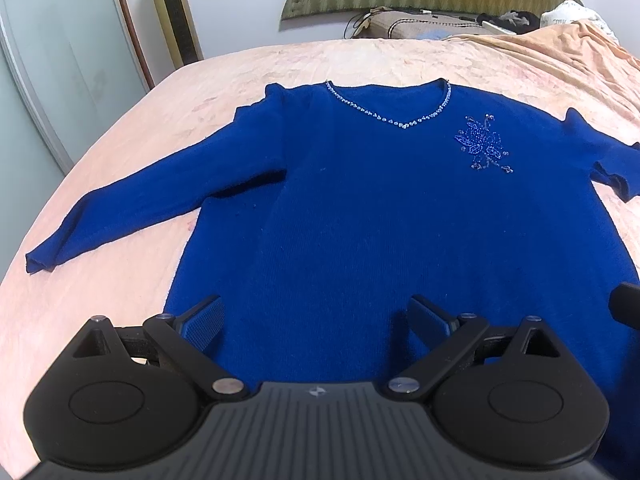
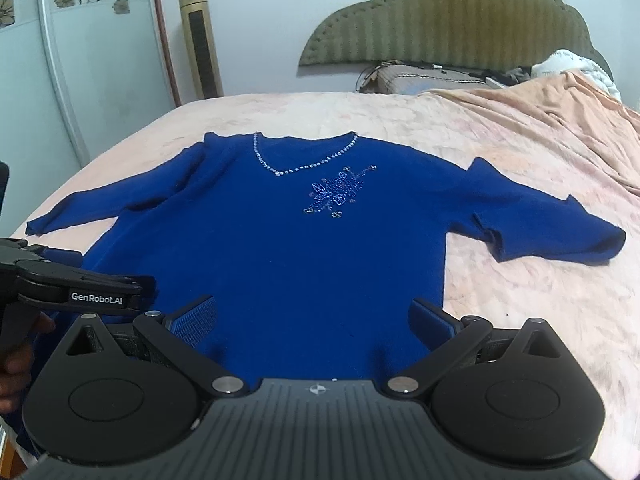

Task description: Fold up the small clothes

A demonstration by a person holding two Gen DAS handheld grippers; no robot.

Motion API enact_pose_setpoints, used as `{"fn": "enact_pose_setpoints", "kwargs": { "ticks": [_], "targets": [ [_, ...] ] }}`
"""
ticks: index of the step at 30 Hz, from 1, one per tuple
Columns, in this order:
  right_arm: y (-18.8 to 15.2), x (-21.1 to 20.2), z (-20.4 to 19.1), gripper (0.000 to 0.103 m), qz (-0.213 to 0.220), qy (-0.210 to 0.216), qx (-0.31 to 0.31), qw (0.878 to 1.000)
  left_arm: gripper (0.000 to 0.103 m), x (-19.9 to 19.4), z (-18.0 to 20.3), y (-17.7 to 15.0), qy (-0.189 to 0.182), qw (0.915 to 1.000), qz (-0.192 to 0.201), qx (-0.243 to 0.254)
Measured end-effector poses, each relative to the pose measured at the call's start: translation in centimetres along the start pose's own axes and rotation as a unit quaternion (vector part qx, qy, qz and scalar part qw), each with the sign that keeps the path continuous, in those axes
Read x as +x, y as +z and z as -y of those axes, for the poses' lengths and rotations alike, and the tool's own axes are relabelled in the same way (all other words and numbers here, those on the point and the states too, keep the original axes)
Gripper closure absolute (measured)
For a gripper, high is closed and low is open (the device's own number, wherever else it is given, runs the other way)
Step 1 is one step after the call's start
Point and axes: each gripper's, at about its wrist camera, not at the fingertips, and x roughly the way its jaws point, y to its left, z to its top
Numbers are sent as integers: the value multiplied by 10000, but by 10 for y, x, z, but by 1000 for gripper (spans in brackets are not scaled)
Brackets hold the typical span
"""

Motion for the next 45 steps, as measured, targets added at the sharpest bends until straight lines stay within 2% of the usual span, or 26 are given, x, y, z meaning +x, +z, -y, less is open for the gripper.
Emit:
{"fn": "enact_pose_setpoints", "kwargs": {
  "ticks": [12,32,40,45],
  "targets": [
    [-2,1,-5,0,98,161,-282,9994,5,3,4,-1,21,10000,-69,53],
    [-3,9,1,0,-86,58,24,9999,5,8,3,0,159,9998,-104,20],
    [-5,8,9,0,17,177,147,9997,5,7,10,6,263,9996,8,95],
    [-3,12,24,0,51,140,203,9997,5,1,20,8,289,9987,303,299]
  ]
}}
